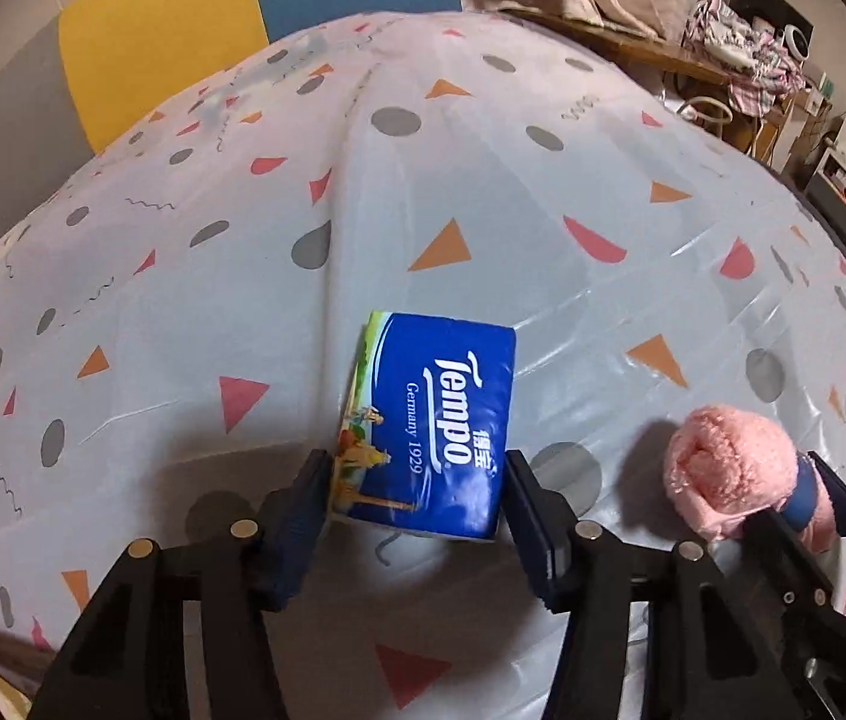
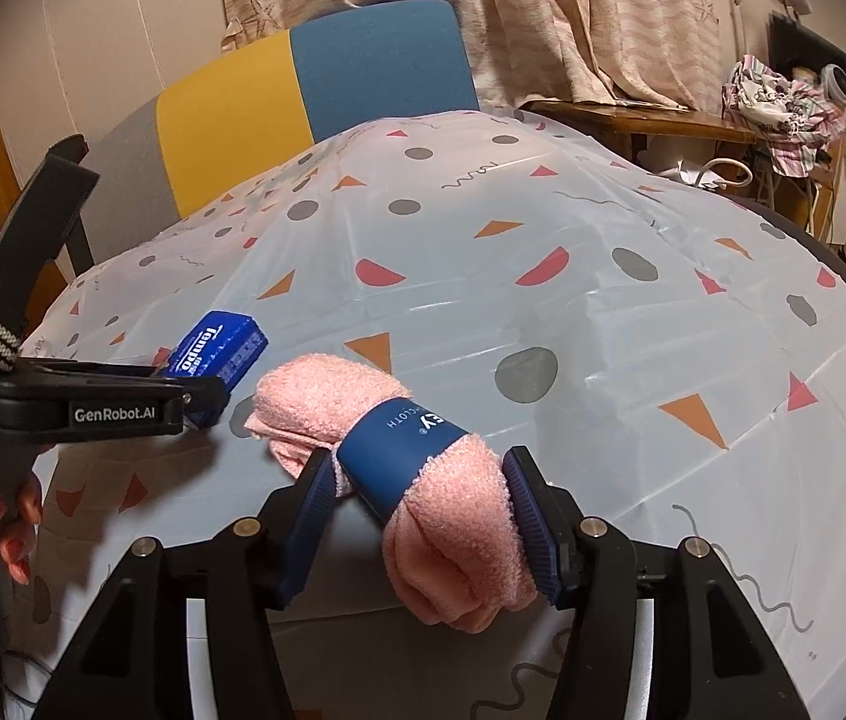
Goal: Organize soft objects
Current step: 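Grasp the blue Tempo tissue pack with the left gripper while the right gripper holds the towel roll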
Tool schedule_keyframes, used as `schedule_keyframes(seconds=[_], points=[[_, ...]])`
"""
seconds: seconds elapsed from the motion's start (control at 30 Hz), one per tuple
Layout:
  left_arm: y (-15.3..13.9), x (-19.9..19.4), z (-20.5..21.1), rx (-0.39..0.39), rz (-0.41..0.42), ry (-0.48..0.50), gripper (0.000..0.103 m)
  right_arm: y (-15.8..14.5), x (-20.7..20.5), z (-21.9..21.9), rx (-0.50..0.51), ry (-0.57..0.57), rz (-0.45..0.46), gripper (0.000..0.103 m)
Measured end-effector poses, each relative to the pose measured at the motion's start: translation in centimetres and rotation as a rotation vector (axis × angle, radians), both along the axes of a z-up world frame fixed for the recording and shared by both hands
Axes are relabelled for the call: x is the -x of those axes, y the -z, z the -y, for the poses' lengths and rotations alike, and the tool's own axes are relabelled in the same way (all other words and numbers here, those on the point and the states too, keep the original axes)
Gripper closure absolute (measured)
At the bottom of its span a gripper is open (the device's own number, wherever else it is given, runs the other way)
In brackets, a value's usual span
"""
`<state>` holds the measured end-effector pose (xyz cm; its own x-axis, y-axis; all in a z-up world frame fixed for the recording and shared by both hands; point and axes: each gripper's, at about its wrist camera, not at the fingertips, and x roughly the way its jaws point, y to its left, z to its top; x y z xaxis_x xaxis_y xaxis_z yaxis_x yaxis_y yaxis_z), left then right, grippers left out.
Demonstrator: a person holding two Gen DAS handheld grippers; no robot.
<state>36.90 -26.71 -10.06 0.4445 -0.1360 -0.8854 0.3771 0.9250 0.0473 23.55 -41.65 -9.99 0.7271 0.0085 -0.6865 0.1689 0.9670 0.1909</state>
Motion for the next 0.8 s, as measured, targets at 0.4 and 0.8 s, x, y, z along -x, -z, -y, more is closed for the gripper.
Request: schedule_keyframes(seconds=[0.4, 0.8], points=[[-1.4, 4.3, -2.8, 0.123, 0.014, -0.078, 0.049, 0.1, -0.2, -0.3, 0.031, 0.003, -0.012, 0.044], [-1.4, 9.9, -5.9, 0.253, -0.089, -0.117, 0.050, 0.0, -0.2, -0.8, 0.070, 0.004, -0.023, 0.044]])
